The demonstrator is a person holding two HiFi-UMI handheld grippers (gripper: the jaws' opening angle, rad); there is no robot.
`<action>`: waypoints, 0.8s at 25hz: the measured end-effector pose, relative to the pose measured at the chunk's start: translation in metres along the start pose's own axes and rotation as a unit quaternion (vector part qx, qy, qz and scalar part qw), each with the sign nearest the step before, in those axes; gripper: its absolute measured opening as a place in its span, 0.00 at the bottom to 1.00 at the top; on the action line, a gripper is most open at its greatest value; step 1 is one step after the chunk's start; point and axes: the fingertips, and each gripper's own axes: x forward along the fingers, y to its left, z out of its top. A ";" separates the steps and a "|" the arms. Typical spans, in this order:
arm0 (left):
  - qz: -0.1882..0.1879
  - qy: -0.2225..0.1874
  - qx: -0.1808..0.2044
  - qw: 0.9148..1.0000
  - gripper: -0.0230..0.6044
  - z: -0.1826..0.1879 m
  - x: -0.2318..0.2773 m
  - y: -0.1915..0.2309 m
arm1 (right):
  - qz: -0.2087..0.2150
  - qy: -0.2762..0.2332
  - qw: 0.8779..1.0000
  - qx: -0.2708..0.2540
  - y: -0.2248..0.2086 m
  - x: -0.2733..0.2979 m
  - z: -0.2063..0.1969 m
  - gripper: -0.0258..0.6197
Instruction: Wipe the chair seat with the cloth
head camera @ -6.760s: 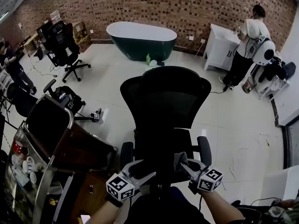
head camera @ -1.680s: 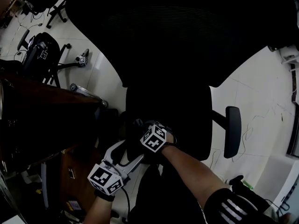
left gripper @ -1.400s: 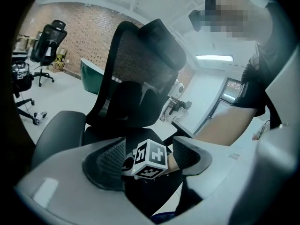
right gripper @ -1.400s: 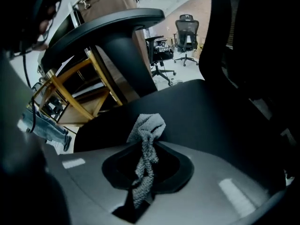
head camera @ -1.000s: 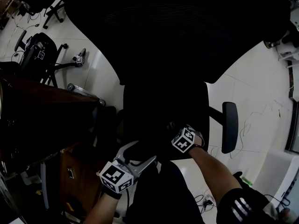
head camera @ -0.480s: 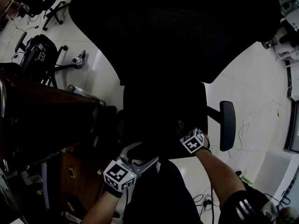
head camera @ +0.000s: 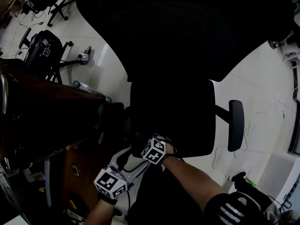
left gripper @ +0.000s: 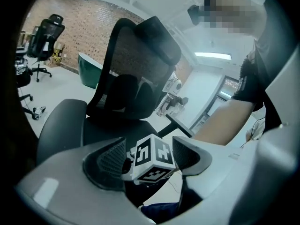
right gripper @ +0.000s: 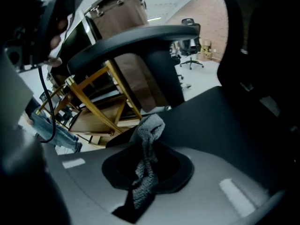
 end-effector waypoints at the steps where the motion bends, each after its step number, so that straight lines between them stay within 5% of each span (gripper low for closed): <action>1: 0.003 0.000 -0.002 1.000 0.57 -0.004 -0.002 0.002 | 0.003 0.010 1.000 -0.008 0.006 0.006 -0.001 0.11; 10: 0.002 0.022 -0.023 0.999 0.57 -0.026 0.011 -0.002 | 0.013 0.021 0.999 -0.020 0.020 0.019 -0.038 0.11; 20: -0.065 0.051 0.006 0.997 0.57 -0.011 0.080 -0.056 | -0.031 0.096 0.995 -0.008 -0.042 -0.069 -0.195 0.11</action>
